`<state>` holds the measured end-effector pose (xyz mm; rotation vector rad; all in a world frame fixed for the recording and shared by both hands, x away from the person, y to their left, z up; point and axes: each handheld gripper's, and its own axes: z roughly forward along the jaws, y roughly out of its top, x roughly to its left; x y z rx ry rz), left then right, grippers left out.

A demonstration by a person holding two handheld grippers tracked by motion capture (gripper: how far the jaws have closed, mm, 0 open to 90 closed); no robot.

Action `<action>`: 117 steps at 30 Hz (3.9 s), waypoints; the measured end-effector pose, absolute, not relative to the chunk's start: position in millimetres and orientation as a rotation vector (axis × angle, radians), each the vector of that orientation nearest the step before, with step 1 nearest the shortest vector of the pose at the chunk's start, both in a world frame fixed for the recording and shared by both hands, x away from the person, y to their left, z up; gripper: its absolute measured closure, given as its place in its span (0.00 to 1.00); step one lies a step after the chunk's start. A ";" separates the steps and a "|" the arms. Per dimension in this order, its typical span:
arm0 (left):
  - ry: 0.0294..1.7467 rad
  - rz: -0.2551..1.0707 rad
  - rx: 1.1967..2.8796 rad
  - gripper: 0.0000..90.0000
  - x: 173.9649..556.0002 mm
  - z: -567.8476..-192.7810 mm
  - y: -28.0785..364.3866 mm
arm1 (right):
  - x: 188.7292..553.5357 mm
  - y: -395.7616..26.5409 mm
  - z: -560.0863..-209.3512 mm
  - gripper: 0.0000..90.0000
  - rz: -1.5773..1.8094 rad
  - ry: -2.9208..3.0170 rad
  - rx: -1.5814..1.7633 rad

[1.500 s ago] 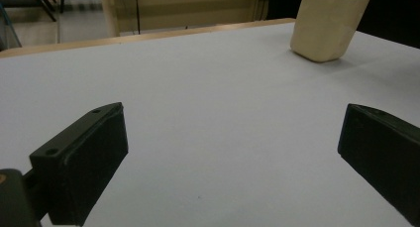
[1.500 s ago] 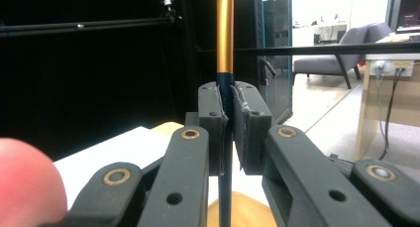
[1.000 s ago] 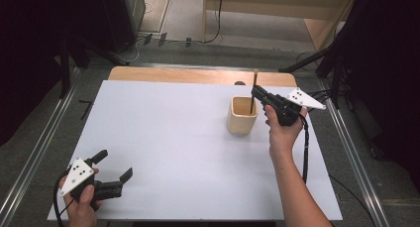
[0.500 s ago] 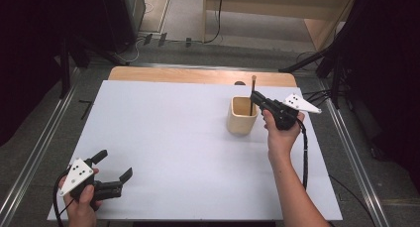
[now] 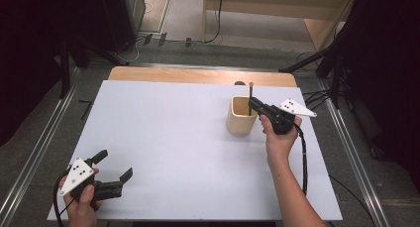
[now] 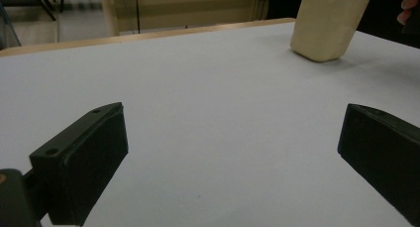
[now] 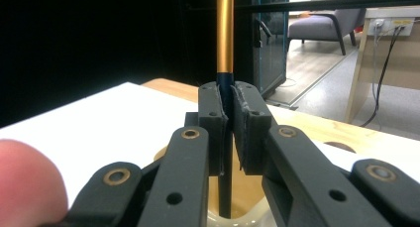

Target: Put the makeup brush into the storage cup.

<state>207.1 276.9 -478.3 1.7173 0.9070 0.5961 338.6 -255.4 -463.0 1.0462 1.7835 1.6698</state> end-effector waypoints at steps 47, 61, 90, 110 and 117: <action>0.896 0.598 1.715 0.00 206.7 -478.0 275.3 | 289.7 -269.0 -464.7 0.00 1.569 1.796 1.170; 0.895 0.598 1.717 0.00 206.5 -477.9 275.3 | 265.2 -274.8 -472.4 0.00 1.579 1.821 1.154; 0.891 0.600 1.713 0.00 206.2 -477.2 275.0 | 236.0 -294.2 -482.2 0.00 1.534 1.814 1.189; 0.885 0.603 1.714 0.00 205.3 -476.4 275.0 | 212.9 -312.4 -488.2 0.00 1.504 1.815 1.215; 0.886 0.603 1.709 0.00 204.9 -476.0 275.3 | 202.2 -318.1 -489.6 0.00 1.506 1.805 1.219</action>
